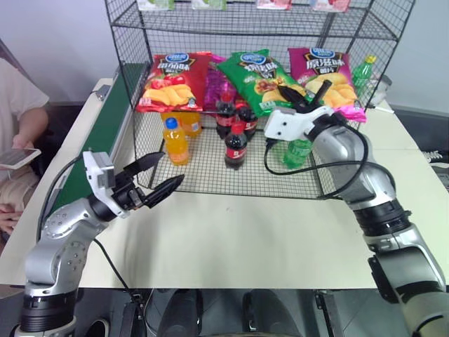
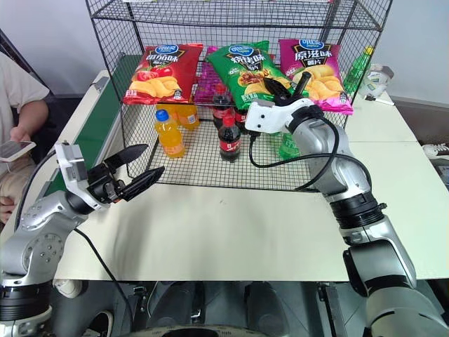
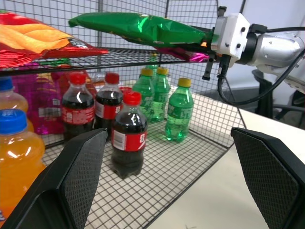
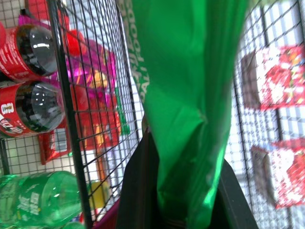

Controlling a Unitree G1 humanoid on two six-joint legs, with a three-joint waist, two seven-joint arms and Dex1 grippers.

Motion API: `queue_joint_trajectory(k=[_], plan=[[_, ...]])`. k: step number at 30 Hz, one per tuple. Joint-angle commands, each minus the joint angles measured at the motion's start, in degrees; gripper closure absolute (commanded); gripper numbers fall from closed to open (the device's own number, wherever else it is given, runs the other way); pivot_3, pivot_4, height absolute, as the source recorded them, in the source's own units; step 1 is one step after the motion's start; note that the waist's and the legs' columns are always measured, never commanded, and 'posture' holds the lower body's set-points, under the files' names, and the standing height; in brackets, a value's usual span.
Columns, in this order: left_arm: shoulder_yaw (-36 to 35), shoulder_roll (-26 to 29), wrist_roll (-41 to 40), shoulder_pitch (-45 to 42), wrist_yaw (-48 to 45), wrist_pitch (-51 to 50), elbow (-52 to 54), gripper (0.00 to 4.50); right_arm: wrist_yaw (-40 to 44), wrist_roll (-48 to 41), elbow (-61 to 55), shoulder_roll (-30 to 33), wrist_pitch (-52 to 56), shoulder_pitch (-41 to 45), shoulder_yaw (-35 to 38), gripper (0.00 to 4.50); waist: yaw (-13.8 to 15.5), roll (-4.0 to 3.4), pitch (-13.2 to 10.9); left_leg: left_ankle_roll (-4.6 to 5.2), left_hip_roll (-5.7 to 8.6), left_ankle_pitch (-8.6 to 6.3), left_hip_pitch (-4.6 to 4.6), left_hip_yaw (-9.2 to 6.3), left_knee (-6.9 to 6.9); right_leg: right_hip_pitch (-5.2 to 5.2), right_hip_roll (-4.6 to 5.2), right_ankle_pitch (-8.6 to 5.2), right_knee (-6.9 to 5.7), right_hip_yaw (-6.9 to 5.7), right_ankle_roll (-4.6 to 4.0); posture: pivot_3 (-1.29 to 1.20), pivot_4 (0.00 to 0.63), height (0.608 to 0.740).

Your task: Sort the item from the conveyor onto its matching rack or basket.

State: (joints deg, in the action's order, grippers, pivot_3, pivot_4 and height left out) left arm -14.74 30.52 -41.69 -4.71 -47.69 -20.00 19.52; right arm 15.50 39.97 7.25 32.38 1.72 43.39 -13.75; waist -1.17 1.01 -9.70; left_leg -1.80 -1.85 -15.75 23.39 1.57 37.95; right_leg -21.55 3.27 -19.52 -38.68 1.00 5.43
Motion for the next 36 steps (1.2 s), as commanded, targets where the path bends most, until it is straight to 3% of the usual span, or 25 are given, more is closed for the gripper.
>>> queue_joint_trajectory(k=[1,6,16,18,19,25,36], plan=[[-0.27,-0.21,0.57,0.3,0.53,1.68,2.52,0.07,-2.4,0.99,1.79,-2.92,3.6,3.57,0.46,4.5,-0.01,0.0,0.0,0.0,0.0,0.0,0.0,0.0,0.0,0.0,0.0,0.0,0.0,0.0,0.0,0.0,0.15,0.739],[0.18,-0.72,1.0,0.9,0.75,2.38,2.67,0.07,-4.47,2.34,4.99,-7.95,8.36,7.76,-0.8,4.5,-0.37,0.0,0.0,-0.02,-0.01,0.01,0.0,0.01,0.0,-0.08,-0.01,0.0,-0.13,0.01,0.0,0.0,0.15,0.739],[0.71,-1.48,2.34,1.82,0.9,3.44,3.08,0.07,-3.88,0.21,7.91,-11.87,11.67,9.49,-1.25,4.5,-1.32,0.0,0.0,-0.05,0.01,0.03,0.01,0.01,0.0,-0.14,0.01,0.0,-0.28,0.02,0.0,0.0,0.15,0.739],[0.75,-1.57,2.49,1.95,0.98,3.61,3.16,0.0,-2.6,-1.24,7.76,-12.17,11.55,9.29,-1.26,3.62,-1.35,0.0,0.0,-0.05,0.0,0.03,0.0,0.01,0.0,-0.15,0.0,0.0,-0.3,0.02,0.0,0.0,0.15,0.739],[0.75,-1.61,2.51,1.98,1.0,3.64,3.21,0.0,-2.24,-1.65,7.53,-12.21,11.62,9.11,-1.38,3.45,-1.35,0.0,0.0,-0.05,0.0,0.03,0.0,0.01,0.0,-0.15,0.0,0.0,-0.32,0.02,0.0,0.0,0.15,0.739],[0.98,-1.71,2.61,2.29,1.42,3.9,3.49,0.0,0.01,-3.69,3.1,-11.58,10.15,8.5,-1.48,0.75,-1.49,0.0,0.01,-0.05,-0.01,0.03,-0.01,0.01,0.0,-0.15,0.0,0.0,-0.34,0.04,0.0,0.0,0.15,0.739],[1.45,-2.14,2.93,1.91,2.23,4.35,3.94,0.0,13.66,-15.44,-12.33,-9.22,8.88,4.77,1.69,0.75,-1.35,-0.01,0.0,-0.04,-0.01,0.03,0.02,0.01,0.0,-0.18,0.01,0.0,-0.35,0.04,0.0,0.0,0.15,0.739]])
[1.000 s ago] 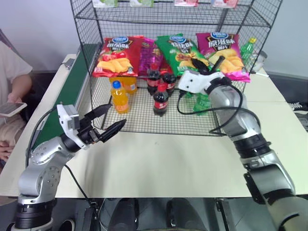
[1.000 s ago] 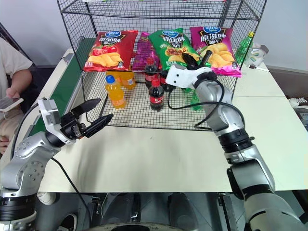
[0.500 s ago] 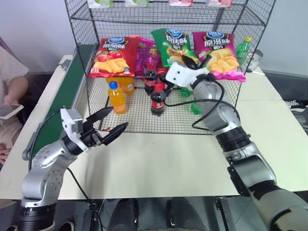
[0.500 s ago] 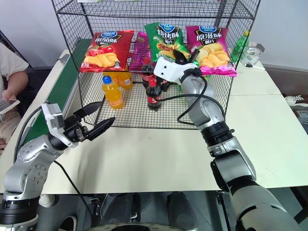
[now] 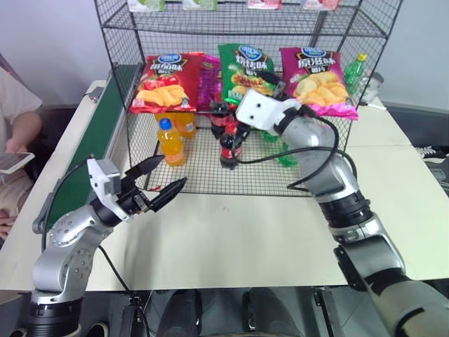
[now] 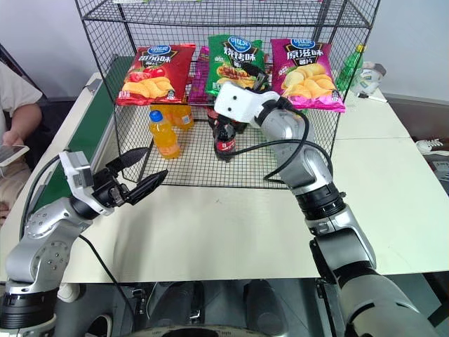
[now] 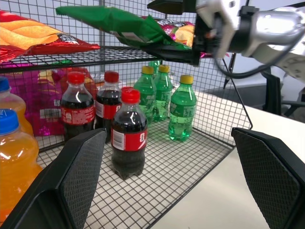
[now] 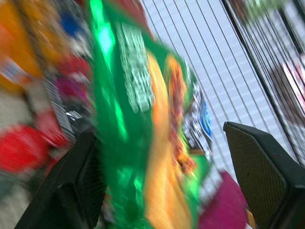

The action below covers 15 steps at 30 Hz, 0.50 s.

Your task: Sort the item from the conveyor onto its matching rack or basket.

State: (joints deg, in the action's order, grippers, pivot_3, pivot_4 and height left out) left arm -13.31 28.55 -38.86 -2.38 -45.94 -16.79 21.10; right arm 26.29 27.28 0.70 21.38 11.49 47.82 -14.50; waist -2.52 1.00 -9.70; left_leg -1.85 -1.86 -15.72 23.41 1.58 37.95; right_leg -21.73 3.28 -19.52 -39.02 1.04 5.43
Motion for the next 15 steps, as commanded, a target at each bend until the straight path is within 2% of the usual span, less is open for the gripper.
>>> queue_joint_trajectory(k=[1,4,5,8,9,12,15], plan=[[0.08,-0.15,0.16,-0.5,0.74,1.02,2.5,0.0,3.67,-2.86,-6.36,3.11,-1.26,-0.45,2.58,0.75,0.01,0.0,0.0,0.0,0.0,0.0,0.0,0.0,0.0,0.0,0.0,0.0,0.0,0.0,0.0,0.0,0.15,0.739],[-0.42,0.48,0.15,-0.36,1.96,0.23,2.88,0.0,7.93,-8.64,-9.87,4.37,-0.5,-3.18,4.27,0.75,0.3,0.03,0.02,0.01,0.02,-0.01,0.0,-0.01,0.0,0.04,0.04,0.0,0.02,-0.03,0.0,0.0,0.15,0.739],[-1.19,1.02,-0.26,-0.37,2.37,-0.27,2.92,0.0,9.18,-13.74,-12.52,2.9,1.35,-4.35,6.65,0.75,0.24,0.03,0.02,0.03,0.02,-0.01,-0.01,-0.02,0.01,0.06,0.06,0.0,0.04,-0.04,0.0,0.0,0.15,0.739],[-4.01,4.05,0.07,0.08,3.13,-1.43,2.46,0.0,15.4,-36.69,-22.6,-1.77,8.81,-8.25,16.22,0.75,-0.07,0.0,-0.01,0.03,-0.02,-0.02,0.0,-0.03,-0.02,0.04,0.02,0.0,0.04,-0.04,0.0,0.0,0.15,0.739],[-4.38,4.69,0.17,0.2,3.21,-1.62,2.3,0.0,16.58,-40.67,-24.17,-2.01,9.74,-8.78,17.94,0.75,-0.1,-0.04,-0.03,0.03,-0.04,-0.02,0.0,-0.03,-0.07,0.0,0.0,0.0,0.03,-0.02,0.0,0.0,0.15,0.739],[-6.53,8.11,1.08,1.56,2.72,-2.53,1.26,0.0,18.09,-54.72,-25.47,0.38,19.72,-11.17,26.91,0.75,0.03,-0.04,-0.03,0.03,-0.07,-0.02,-0.01,-0.04,-0.09,0.04,-0.01,0.0,0.05,-0.05,0.0,0.0,0.15,0.739],[-7.49,10.13,0.78,2.19,2.06,-3.52,0.79,0.0,21.07,-61.73,-27.17,4.42,22.93,-15.45,29.98,0.75,0.43,-0.04,-0.03,0.06,0.0,-0.04,-0.13,-0.12,-0.08,0.33,0.13,0.0,0.26,-0.17,0.0,0.0,0.15,0.739]])
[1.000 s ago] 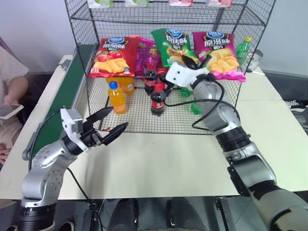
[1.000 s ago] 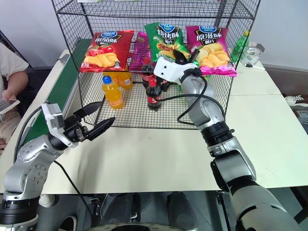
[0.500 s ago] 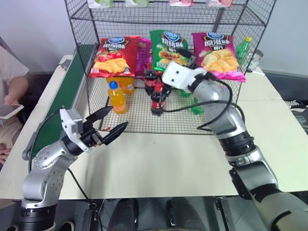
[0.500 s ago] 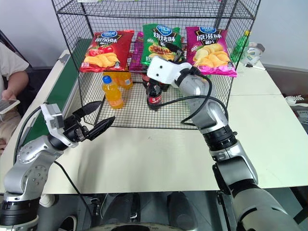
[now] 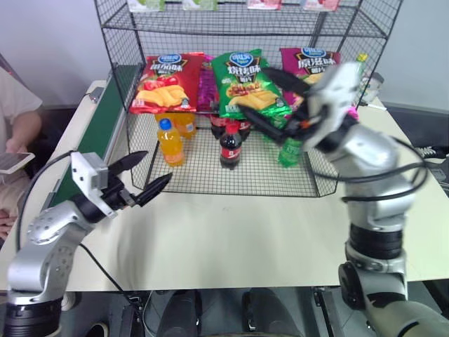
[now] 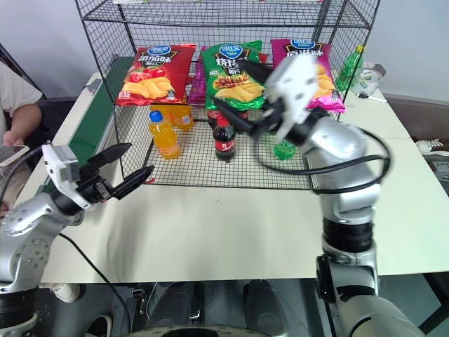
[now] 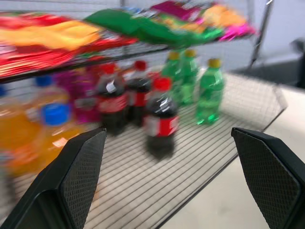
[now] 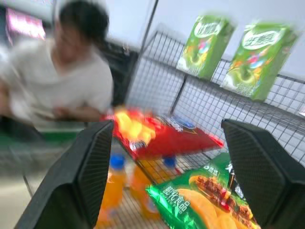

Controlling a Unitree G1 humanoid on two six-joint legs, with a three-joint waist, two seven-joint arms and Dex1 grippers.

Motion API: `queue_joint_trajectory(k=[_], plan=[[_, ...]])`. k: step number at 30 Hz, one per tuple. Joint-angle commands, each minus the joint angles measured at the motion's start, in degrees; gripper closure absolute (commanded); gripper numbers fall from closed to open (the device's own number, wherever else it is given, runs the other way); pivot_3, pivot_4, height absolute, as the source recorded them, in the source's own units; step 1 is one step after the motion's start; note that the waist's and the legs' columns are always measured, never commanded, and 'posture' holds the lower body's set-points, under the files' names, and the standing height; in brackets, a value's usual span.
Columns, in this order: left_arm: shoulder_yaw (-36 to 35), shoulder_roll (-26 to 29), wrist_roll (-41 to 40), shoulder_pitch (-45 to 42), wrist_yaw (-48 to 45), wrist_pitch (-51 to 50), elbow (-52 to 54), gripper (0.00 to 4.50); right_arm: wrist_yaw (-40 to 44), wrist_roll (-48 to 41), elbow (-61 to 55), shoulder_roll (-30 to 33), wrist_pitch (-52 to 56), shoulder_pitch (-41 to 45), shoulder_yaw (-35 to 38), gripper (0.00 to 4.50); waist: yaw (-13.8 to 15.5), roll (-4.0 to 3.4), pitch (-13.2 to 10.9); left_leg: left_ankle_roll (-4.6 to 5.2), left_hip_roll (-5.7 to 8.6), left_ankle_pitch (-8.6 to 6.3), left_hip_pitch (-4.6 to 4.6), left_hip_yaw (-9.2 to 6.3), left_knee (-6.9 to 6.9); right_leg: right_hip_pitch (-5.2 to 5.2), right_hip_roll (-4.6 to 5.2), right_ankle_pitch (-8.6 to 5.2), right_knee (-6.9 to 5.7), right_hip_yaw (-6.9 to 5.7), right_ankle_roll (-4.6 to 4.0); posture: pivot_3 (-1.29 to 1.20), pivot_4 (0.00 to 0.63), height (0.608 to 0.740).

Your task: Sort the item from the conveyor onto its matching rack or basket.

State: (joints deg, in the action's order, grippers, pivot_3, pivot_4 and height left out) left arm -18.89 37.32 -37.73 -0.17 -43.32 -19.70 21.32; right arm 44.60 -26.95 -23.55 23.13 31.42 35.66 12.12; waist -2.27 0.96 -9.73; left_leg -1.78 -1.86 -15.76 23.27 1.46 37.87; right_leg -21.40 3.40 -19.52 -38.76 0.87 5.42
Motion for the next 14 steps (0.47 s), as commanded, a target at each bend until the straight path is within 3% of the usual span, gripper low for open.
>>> queue_joint_trajectory(k=[1,6,14], plan=[[-2.6,1.85,-1.09,0.33,-0.79,-1.2,0.51,0.0,3.72,-10.7,-3.29,4.15,5.2,-5.64,4.68,0.75,0.26,0.0,0.0,0.02,0.02,-0.01,0.0,-0.02,0.0,0.03,0.04,0.0,0.06,-0.04,0.0,0.0,0.15,0.739],[-6.45,3.94,-0.89,2.42,-2.71,-0.94,-1.69,0.0,17.55,-6.19,-1.61,16.49,-3.73,-24.12,4.86,0.75,0.92,-0.01,0.0,0.1,0.04,-0.06,0.07,-0.01,-0.17,0.05,0.06,0.0,0.43,-0.04,0.0,0.0,0.15,0.739],[-9.08,7.17,2.21,1.86,-4.33,1.27,-8.99,0.0,21.22,-3.42,8.72,20.22,-14.95,-33.75,9.53,0.75,1.29,-0.03,-0.01,0.13,0.03,-0.07,-0.08,0.09,-0.28,0.14,-0.01,0.01,0.51,0.01,0.01,0.0,0.15,0.739]])
